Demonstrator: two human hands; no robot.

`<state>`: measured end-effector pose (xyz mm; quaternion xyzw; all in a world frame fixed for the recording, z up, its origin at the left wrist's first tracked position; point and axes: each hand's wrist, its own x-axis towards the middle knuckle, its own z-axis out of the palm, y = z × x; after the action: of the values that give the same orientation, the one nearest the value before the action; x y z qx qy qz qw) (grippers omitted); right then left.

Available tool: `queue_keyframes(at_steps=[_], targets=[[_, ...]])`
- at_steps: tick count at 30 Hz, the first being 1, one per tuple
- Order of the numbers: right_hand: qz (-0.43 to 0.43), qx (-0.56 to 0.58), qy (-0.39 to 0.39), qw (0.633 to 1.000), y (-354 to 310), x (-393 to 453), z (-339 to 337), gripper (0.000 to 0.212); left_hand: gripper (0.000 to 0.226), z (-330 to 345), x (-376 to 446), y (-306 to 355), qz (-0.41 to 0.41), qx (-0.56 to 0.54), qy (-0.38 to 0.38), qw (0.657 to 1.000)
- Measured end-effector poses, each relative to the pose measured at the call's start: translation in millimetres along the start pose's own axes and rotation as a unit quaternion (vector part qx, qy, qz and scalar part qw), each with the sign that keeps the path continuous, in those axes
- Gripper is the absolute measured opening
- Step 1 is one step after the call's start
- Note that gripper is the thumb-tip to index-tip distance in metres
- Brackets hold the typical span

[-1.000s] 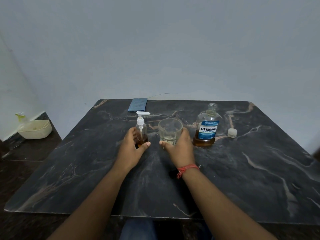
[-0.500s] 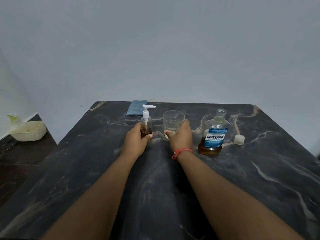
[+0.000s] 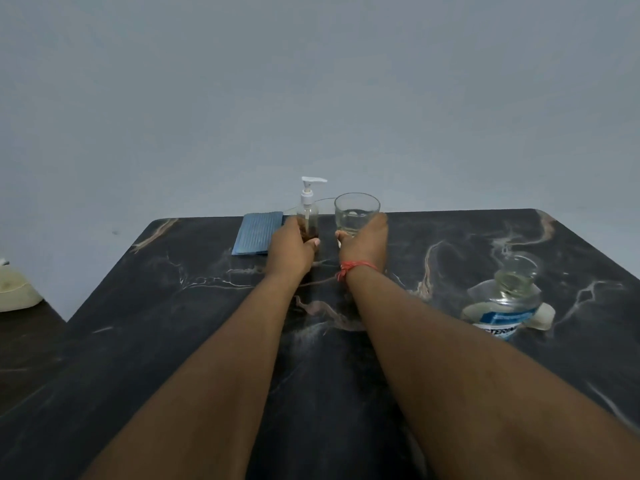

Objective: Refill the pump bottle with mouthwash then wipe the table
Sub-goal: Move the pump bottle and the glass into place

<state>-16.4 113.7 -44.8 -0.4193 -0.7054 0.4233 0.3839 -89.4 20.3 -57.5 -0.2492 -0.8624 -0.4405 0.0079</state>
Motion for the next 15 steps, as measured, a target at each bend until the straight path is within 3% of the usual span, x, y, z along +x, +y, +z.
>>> queue_keyframes(at_steps=[5, 15], targets=[[0.028, 0.024, 0.013, 0.999, -5, 29, 28, 0.045, 0.023, 12, 34, 4, -0.009, -0.009, 0.002, 1.000], [0.034, -0.014, 0.004, 0.999, -11, 47, 47, 0.068, 0.026, 20, 60, 2, -0.026, -0.043, 0.014, 0.999]])
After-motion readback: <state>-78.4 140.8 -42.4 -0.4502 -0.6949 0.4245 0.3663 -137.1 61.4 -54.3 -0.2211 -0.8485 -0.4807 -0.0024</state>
